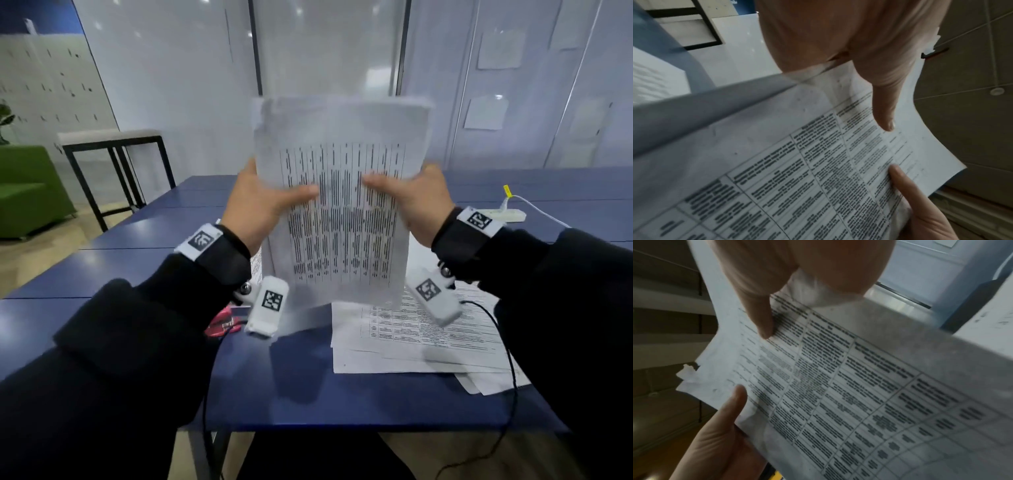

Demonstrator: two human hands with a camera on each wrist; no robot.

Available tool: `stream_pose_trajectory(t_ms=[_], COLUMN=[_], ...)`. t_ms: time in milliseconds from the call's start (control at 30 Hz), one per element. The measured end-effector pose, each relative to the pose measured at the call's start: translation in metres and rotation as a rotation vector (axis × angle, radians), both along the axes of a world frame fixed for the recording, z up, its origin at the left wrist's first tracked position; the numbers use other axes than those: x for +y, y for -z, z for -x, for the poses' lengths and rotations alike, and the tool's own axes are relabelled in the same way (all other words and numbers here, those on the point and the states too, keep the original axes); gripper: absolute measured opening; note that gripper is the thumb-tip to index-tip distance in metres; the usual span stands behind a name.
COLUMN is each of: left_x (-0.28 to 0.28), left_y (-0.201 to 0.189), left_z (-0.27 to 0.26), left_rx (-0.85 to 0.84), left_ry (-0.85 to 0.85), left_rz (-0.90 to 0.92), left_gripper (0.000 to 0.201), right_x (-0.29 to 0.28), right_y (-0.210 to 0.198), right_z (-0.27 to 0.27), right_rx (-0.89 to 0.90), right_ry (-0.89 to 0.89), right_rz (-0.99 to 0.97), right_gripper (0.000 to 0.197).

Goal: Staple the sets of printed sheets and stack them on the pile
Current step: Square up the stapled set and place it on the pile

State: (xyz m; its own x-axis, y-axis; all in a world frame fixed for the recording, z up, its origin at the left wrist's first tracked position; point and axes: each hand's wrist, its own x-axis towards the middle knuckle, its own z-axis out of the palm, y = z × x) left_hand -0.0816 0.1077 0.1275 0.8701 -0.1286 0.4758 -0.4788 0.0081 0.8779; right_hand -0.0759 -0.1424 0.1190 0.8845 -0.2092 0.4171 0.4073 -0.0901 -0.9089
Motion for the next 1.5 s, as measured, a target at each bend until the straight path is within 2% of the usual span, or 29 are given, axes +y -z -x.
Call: stream_pose_trajectory(t_ms=[100,200,300,333,400,500,567,633,700,733,800,900,1000,1067,1167,1267,1433,1500], left_x=[-0.002,0.006,0.01,0.008,-0.002,-0.013,-0.013,-0.01,-0.008,-0.008,-0.009,-0.016,-0.021,-0.021,-0.016,-0.014,-0.018,-0.019], left_y=[-0.027,-0.015,0.031,0.043,0.047,0.017,-0.005,-0.009,0.007,0.018,0.038,0.031,-0.003,-0.011,0.011,0.037,0.006,0.004], left_z=[-0.001,-0.004,-0.006,-0.006,-0.005,-0.008,-0.011,-0.011,-0.006,-0.002,0.003,-0.001,-0.005,-0.004,0.002,0.005,0.001,0.0], left_rx=[-0.018,0.045,0.1,0.122,0.108,0.011,-0.009,0.021,0.083,0.117,0.152,0.081,-0.017,-0.051,-0.003,0.055,-0.026,-0.006], left_ry=[0.007,-0.085,-0.083,-0.089,-0.124,-0.207,-0.196,-0.168,-0.157,-0.145,-0.128,-0.156,-0.208,-0.217,-0.218,-0.194,-0.209,-0.196], left_rz=[0.046,0.002,-0.059,-0.063,-0.038,-0.04,-0.012,0.009,-0.016,-0.032,-0.047,-0.057,-0.045,-0.044,-0.066,-0.05,0.057,0.105], left_gripper=[0.069,0.056,0.057,0.055,0.048,0.045,0.058,0.068,0.066,0.062,0.056,0.046,0.037,0.036,0.036,0.038,0.03,0.031], right_x=[0.0,-0.005,-0.006,-0.005,-0.003,0.005,0.007,0.004,0.0,-0.002,-0.003,0.001,0.003,0.0,-0.004,-0.003,0.002,0.005], right_y=[-0.027,-0.024,0.003,0.01,0.013,-0.01,-0.026,-0.029,-0.018,-0.009,0.007,0.0,-0.024,-0.03,-0.01,0.013,-0.013,-0.016], right_z=[-0.001,0.006,0.015,0.018,0.016,0.011,0.01,0.01,0.011,0.011,0.012,0.016,0.015,0.012,0.011,0.013,0.006,0.006], right_rx=[-0.082,-0.016,0.079,0.082,0.03,-0.09,-0.139,-0.146,-0.103,-0.065,-0.009,-0.062,-0.131,-0.146,-0.058,-0.011,-0.098,-0.114], right_ry=[0.003,-0.044,-0.132,-0.134,-0.093,-0.019,-0.039,-0.075,-0.09,-0.098,-0.089,-0.04,0.008,0.006,-0.022,-0.059,-0.053,-0.057], right_rz=[-0.098,-0.09,0.023,0.052,0.053,-0.018,-0.059,-0.073,-0.055,-0.04,-0.017,-0.019,-0.059,-0.09,-0.069,-0.048,-0.085,-0.096], right_gripper=[0.11,0.104,0.053,0.042,0.033,0.032,0.03,0.047,0.061,0.059,0.039,0.02,0.024,0.027,0.037,0.033,0.025,0.025])
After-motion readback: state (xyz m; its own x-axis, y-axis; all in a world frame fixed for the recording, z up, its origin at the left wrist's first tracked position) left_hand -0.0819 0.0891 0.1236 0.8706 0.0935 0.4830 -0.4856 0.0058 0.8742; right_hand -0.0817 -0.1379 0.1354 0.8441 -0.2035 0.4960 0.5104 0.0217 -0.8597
